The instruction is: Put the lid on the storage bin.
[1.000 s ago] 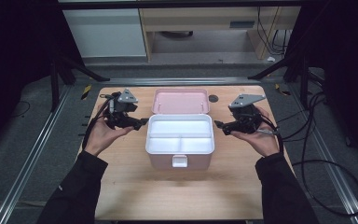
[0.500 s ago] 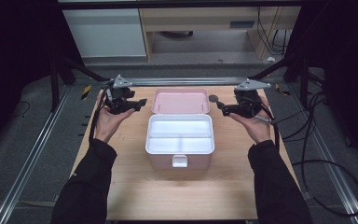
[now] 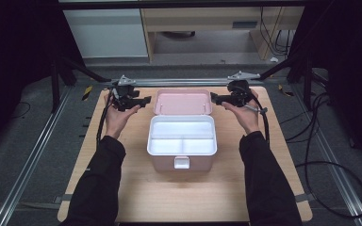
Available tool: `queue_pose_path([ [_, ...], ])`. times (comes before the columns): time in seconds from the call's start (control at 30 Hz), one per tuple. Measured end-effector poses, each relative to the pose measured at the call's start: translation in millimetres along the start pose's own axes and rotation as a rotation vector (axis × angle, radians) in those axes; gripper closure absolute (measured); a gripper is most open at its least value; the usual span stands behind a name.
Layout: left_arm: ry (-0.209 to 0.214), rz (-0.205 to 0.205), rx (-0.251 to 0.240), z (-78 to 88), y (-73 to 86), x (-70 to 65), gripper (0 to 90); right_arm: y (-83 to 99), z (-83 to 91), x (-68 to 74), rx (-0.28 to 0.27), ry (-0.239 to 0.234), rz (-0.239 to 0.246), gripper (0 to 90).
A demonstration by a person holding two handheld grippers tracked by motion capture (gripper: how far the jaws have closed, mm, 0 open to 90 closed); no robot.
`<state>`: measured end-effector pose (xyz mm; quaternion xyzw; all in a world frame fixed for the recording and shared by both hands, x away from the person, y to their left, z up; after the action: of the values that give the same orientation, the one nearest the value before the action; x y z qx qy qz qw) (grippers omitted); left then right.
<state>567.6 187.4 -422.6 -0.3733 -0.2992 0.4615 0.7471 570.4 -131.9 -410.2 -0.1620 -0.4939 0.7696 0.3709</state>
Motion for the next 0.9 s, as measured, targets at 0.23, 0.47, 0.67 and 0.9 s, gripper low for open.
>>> queue_pose_path([
  [0.23,0.052,0.022,0.019,-23.1,7.4,-9.8,40.4,22.5,-35.4,-1.8,0.064,-0.048,-0.036,33.2],
  [0.47,0.073,0.033,0.062,-37.1,17.0,-14.1,41.8,27.6,-53.9,6.4,0.066,-0.107,-0.061,42.9],
  [0.67,0.079,-0.003,0.107,-50.8,27.6,-22.6,42.8,39.7,-64.2,0.3,0.112,-0.104,-0.086,44.8],
  [0.9,0.117,0.017,0.11,-61.1,31.2,-30.9,42.8,45.4,-66.8,-1.6,0.152,-0.094,-0.093,44.8],
])
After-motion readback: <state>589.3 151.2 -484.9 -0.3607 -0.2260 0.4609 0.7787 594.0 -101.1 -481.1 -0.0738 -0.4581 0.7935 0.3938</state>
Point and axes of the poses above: each handheld gripper's, and its own axes: z roughly backward along the jaws, y roughly out of its underside, x roughly to its left, the point moved 7 cm from there along -z, roughly forward along the jaws, and after that the axes turned 12 degrees about -y, right-handed, at the moved point
